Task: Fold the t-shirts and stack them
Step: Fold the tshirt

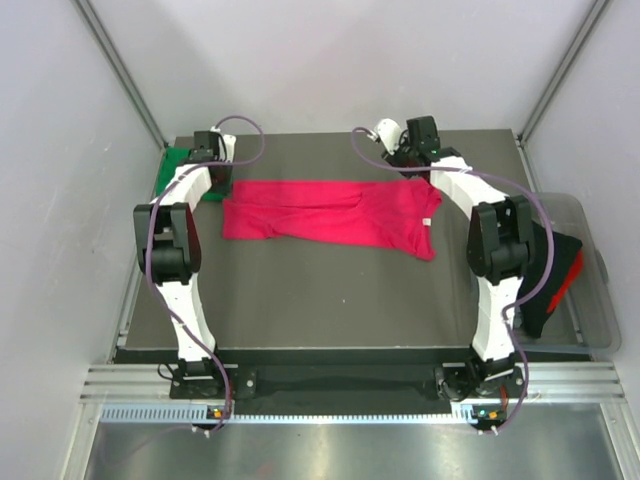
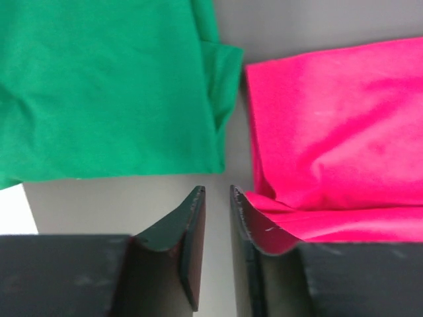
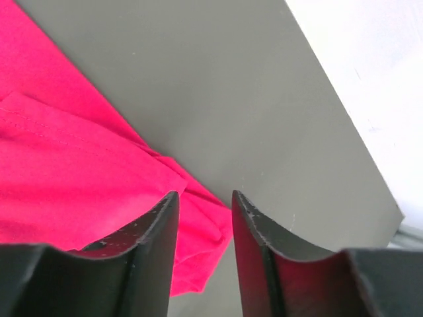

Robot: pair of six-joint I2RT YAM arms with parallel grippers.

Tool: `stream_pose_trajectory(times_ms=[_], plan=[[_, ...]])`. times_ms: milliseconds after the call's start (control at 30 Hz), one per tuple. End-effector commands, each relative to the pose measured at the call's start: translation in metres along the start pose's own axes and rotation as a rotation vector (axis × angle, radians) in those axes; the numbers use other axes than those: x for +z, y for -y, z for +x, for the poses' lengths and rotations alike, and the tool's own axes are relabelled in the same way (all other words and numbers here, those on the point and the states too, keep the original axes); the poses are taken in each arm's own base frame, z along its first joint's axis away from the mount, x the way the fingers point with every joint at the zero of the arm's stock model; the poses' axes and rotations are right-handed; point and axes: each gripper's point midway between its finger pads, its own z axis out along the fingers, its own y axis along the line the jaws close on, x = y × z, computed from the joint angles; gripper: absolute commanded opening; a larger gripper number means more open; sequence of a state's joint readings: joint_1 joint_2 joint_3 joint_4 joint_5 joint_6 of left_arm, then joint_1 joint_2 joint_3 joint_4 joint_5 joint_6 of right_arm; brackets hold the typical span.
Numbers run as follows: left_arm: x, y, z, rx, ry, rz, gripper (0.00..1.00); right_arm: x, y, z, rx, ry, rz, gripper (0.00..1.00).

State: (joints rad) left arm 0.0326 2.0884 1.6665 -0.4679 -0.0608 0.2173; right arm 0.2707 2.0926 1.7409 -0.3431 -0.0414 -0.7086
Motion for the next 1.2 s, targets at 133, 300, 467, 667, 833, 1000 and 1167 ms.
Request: stream_pose_trajectory(times_ms=[133, 300, 467, 667, 833, 1000, 1167], plan=[[-0.045, -0.014, -0.014, -0.003, 0.113, -0.068, 0.32, -0.085, 0.013, -0.028, 0.145, 0.087, 0.019, 0.41], [-0.061, 0.019, 0.037, 0.038, 0.043, 0.087, 0.33, -0.113, -0.066, 0.028, 0.171, -0.119, -0.298, 0.4], [-0.049, 0.036, 0.072, 0.046, -0.058, 0.154, 0.33, -0.125, -0.092, 0.072, 0.148, -0.273, -0.354, 0.4], [-0.039, 0.049, 0.07, 0.019, -0.069, 0.226, 0.33, -0.135, -0.102, 0.095, 0.142, -0.371, -0.389, 0.41], [-0.036, 0.056, 0.077, 0.012, -0.099, 0.265, 0.34, -0.136, -0.104, 0.112, 0.158, -0.412, -0.409, 0.41], [-0.031, 0.056, 0.086, 0.018, -0.127, 0.257, 0.34, -0.132, -0.112, 0.13, 0.165, -0.451, -0.438, 0.41], [-0.021, 0.057, 0.094, 0.011, -0.152, 0.255, 0.34, -0.125, -0.119, 0.141, 0.168, -0.481, -0.465, 0.41]])
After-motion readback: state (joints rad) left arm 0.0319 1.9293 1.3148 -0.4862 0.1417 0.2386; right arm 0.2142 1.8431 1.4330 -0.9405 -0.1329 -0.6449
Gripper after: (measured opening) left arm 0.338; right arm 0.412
